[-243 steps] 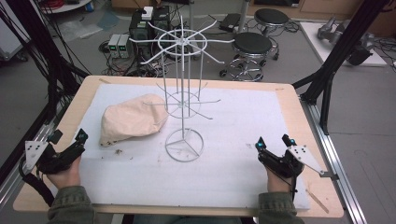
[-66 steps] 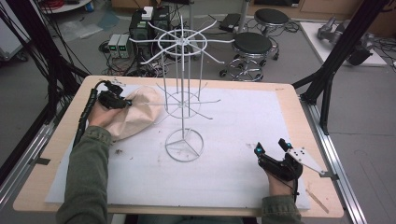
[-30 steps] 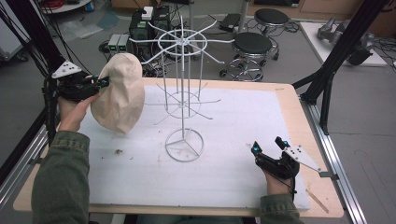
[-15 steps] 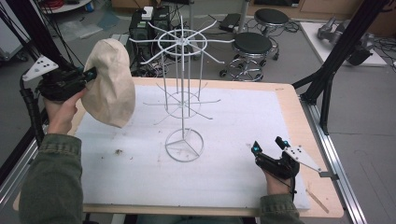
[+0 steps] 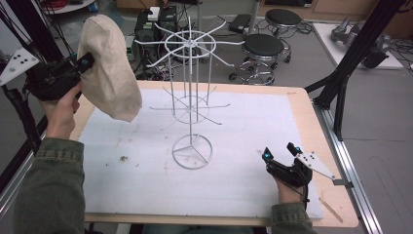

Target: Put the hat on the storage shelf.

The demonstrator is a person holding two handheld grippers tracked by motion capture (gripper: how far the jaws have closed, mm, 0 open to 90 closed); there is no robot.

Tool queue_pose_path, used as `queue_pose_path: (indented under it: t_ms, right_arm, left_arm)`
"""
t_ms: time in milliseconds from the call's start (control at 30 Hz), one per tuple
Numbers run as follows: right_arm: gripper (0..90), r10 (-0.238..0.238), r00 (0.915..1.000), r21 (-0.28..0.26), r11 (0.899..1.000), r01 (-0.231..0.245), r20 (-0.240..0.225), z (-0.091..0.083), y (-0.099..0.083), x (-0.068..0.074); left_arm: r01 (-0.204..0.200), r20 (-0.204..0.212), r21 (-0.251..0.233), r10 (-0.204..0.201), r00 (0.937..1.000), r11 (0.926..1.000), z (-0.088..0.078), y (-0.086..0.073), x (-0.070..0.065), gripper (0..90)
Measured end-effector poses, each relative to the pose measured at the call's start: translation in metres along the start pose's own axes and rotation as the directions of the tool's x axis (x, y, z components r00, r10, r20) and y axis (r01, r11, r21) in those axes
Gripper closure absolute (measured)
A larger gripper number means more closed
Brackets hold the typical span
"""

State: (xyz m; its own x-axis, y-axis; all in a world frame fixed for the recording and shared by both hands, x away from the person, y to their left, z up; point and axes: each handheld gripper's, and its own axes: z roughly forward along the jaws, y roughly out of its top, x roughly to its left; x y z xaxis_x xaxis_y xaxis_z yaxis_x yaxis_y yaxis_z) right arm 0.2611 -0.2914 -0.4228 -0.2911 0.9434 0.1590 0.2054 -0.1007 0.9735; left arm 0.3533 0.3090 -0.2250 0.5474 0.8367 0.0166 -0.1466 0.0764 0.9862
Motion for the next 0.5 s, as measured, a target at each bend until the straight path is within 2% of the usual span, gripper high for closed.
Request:
queue_pose_path:
  t_ms: [200, 367, 500]
  right_arm:
    - [9.3, 0.000, 1.0000, -0.001, 1.000, 0.000, 0.000, 0.000, 0.000, 0.000]
    - [9.3, 0.003, 1.0000, -0.002, 1.000, -0.003, 0.002, 0.000, 0.000, 0.000]
    - [9.3, -0.001, 1.0000, -0.004, 1.000, 0.001, 0.003, 0.000, 0.000, 0.000]
  left_arm:
    - [0.004, 0.020, -0.034, -0.003, 0.9998, 0.9994, -0.003, 0.011, -0.004, 76.1]
    - [0.045, 0.053, -0.082, -0.040, 0.9978, 0.9957, -0.010, 0.018, -0.006, 76.0]
    - [0.048, 0.057, -0.098, -0.042, 0.9975, 0.9940, -0.016, 0.025, -0.008, 76.0]
